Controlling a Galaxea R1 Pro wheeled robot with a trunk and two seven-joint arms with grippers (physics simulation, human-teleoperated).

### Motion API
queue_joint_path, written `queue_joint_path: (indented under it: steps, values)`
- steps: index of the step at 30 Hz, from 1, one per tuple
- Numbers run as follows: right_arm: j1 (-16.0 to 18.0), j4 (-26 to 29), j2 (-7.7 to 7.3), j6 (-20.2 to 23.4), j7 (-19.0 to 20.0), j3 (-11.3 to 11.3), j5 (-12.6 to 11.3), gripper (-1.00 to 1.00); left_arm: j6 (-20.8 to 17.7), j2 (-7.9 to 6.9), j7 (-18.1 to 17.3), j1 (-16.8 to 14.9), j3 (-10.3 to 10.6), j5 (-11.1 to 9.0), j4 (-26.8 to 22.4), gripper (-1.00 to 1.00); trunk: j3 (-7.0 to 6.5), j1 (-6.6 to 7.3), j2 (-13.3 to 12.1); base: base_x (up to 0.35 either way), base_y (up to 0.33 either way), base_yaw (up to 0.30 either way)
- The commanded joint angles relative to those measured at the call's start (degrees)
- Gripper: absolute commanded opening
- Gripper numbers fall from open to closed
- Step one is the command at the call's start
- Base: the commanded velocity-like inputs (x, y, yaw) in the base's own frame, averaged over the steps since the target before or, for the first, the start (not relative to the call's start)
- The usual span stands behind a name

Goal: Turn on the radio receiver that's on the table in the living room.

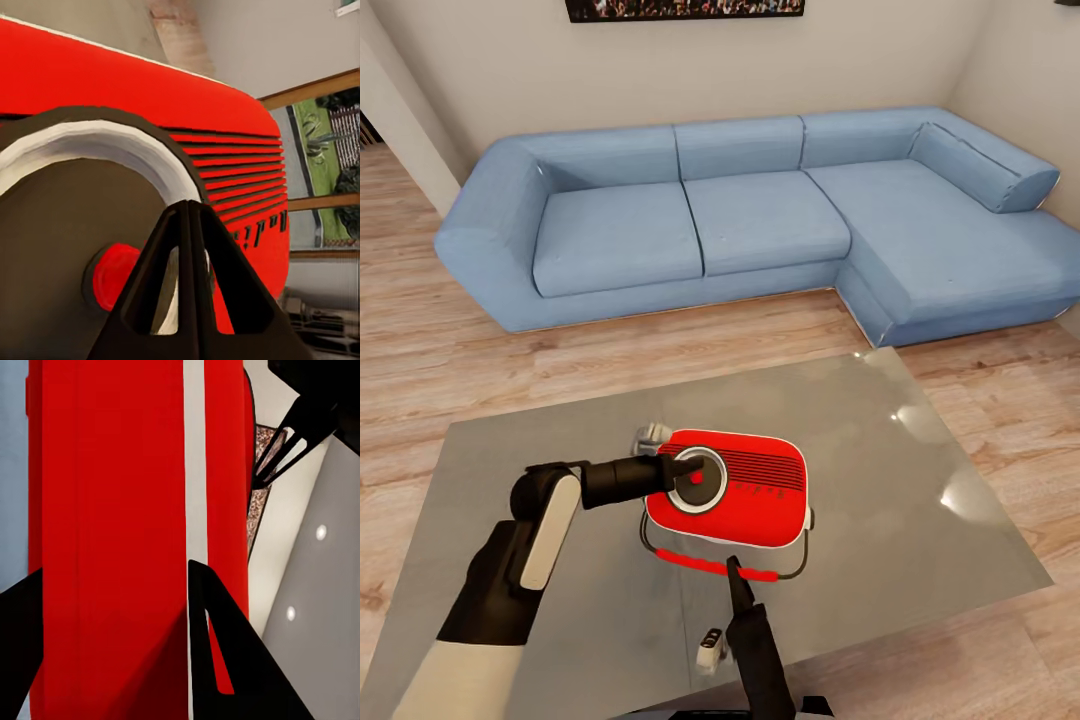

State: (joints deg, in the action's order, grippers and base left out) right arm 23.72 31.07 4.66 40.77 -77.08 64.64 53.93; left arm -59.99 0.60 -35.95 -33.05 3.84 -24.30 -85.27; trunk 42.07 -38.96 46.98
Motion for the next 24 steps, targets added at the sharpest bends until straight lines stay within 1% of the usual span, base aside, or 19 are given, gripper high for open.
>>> queue_joint_path:
  steps: [1, 3, 6, 7, 10, 15, 19, 24]
  values:
    - [0.0, 0.0, 0.00, 0.2, -0.1, 0.1, 0.2, -1.00, 0.0, 0.05, 0.0, 0.0, 0.0, 0.0, 0.9, -1.00, 0.00, 0.00, 0.0, 0.000, 0.000, 0.000]
    - [0.0, 0.0, 0.00, 0.2, -0.1, 0.1, 0.2, -1.00, 0.0, 0.13, 0.0, 0.0, 0.3, 0.0, 1.7, -1.00, 0.00, 0.00, 0.0, 0.000, 0.000, 0.000]
    - [0.0, 0.0, 0.00, 0.2, -0.2, 0.0, 0.2, -1.00, 0.0, 0.24, 0.0, 0.0, 1.7, 0.0, 2.3, -1.00, 0.00, 0.00, 0.0, 0.000, 0.000, 0.000]
    - [0.0, 0.0, 0.00, 0.2, -0.2, 0.0, 0.2, -1.00, 0.0, 0.48, 0.1, 0.0, 2.3, 0.0, 2.8, -1.00, 0.00, 0.00, 0.0, 0.000, 0.000, 0.000]
    - [0.0, 0.0, 0.00, 0.2, -0.4, 0.0, 0.2, -1.00, 0.0, 0.87, 0.1, 0.0, 2.9, 0.0, 4.3, -1.00, 0.00, 0.00, 0.0, 0.000, 0.000, 0.000]
    - [0.0, 0.0, 0.00, 0.2, -0.4, 0.0, 0.2, -1.00, 0.0, 1.76, 0.1, 0.0, 3.2, 0.0, 5.5, -1.00, 0.00, 0.00, 0.0, 0.000, 0.000, 0.000]
    - [0.0, 0.0, -0.04, 0.2, -0.4, 0.0, 0.2, -1.00, 0.0, 1.90, 0.1, 0.0, 3.2, 0.1, 5.5, -1.00, 0.00, 0.00, 0.0, 0.000, 0.000, 0.000]
    - [0.0, -0.2, -0.23, 0.1, 0.2, -0.1, 0.2, -1.00, 0.0, 1.98, 0.1, 0.0, 3.2, -0.1, 4.2, -1.00, 0.00, 0.00, 0.0, 0.000, 0.000, 0.000]
